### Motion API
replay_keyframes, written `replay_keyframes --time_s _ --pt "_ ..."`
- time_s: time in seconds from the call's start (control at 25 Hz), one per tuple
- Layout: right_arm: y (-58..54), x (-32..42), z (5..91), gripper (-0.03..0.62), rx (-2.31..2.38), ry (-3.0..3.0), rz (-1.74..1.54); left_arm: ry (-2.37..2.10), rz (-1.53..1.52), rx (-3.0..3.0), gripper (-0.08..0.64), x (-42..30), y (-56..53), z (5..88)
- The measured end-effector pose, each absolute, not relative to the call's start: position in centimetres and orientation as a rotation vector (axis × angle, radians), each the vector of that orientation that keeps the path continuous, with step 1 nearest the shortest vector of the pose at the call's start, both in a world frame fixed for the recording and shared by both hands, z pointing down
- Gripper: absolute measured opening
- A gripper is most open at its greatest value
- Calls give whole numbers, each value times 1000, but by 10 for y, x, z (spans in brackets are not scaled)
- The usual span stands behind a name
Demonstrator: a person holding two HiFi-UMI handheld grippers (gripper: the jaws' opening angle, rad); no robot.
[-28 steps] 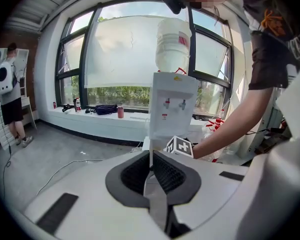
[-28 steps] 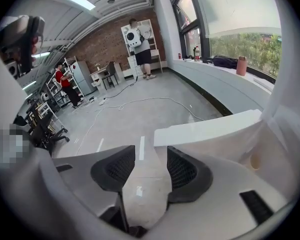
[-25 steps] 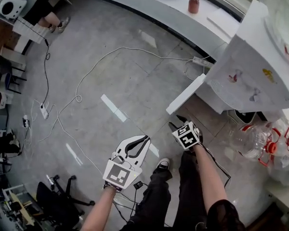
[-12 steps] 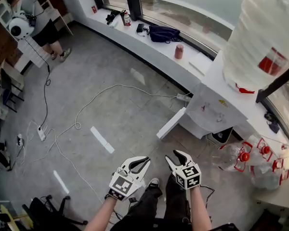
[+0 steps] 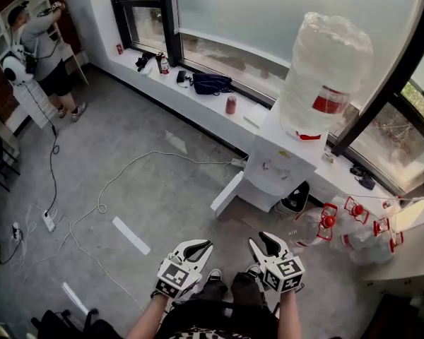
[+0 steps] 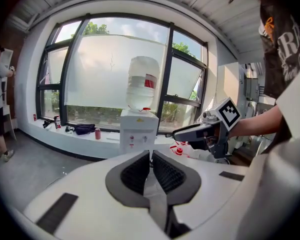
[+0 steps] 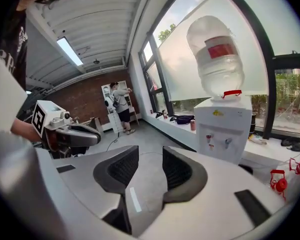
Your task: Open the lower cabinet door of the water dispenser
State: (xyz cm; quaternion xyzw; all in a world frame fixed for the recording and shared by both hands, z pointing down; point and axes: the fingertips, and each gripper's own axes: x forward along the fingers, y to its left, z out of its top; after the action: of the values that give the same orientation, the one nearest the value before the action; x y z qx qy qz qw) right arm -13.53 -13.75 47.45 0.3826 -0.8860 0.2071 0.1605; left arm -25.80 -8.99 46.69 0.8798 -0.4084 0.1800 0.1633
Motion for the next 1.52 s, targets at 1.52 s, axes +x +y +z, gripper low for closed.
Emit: replay_keyframes --time_s 1.52 --pt "188 94 380 53 1385 -2533 444 -813 479 2845 20 27 203 373"
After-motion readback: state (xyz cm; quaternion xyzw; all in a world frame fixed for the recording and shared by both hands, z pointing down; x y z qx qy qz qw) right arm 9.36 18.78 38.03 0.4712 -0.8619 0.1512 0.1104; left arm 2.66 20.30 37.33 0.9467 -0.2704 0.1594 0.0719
